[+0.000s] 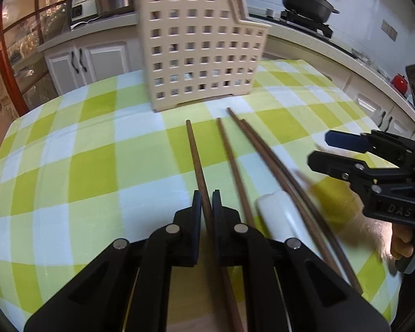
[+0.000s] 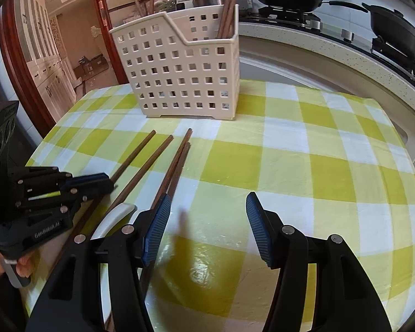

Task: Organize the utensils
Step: 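Return the left tool and grasp a third chopstick while the right tool grasps one too, then lift the left tool's chopstick upright toward the caddy while the right tool lifts its chopstick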

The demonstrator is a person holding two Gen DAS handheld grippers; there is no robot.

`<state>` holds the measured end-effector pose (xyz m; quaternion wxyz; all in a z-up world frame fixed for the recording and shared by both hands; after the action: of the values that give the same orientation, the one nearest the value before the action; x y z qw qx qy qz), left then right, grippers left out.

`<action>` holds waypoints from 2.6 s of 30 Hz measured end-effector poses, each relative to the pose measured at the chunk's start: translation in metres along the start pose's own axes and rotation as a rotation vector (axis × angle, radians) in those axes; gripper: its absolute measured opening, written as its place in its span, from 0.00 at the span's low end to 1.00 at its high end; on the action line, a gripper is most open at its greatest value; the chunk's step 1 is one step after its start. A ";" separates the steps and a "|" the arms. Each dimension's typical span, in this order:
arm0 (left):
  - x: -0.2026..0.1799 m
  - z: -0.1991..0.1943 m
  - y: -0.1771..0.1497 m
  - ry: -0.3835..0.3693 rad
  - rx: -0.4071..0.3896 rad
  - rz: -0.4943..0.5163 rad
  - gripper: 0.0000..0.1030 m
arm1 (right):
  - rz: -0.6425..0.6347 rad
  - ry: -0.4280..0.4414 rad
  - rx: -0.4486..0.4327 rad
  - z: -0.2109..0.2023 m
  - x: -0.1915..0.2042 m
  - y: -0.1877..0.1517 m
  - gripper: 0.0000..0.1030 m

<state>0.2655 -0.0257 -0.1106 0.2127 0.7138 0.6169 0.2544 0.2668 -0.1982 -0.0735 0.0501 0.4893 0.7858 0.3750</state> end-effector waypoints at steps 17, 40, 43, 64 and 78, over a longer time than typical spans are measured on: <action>0.051 0.004 -0.004 0.099 0.002 -0.104 0.08 | -0.060 -0.039 0.057 0.020 0.012 -0.008 0.49; 0.038 0.004 0.001 0.158 -0.004 -0.063 0.07 | -0.060 0.000 0.037 0.021 0.013 -0.002 0.07; 0.039 -0.005 0.004 0.144 -0.025 -0.075 0.07 | -0.056 0.011 0.017 0.013 0.015 0.001 0.07; 0.059 -0.126 0.029 0.061 -0.241 -0.180 0.06 | -0.085 0.036 -0.186 -0.085 0.037 0.032 0.06; 0.051 -0.164 0.029 0.045 -0.303 -0.169 0.06 | -0.101 0.011 -0.252 -0.122 0.044 0.038 0.06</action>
<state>0.1911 0.0183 0.0405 0.3247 0.6131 0.6339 0.3419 0.2174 -0.2194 0.0505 0.1255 0.4368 0.7563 0.4706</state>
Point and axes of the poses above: each gripper's, at about its wrist camera, not at the fingertips, and z roughly the way its jaws point, x to its left, y to its top, the point moved 5 cm from there along z, roughly the way its jaws point, and after that the axes turned 12 degrees about y, right-handed, at the moved point
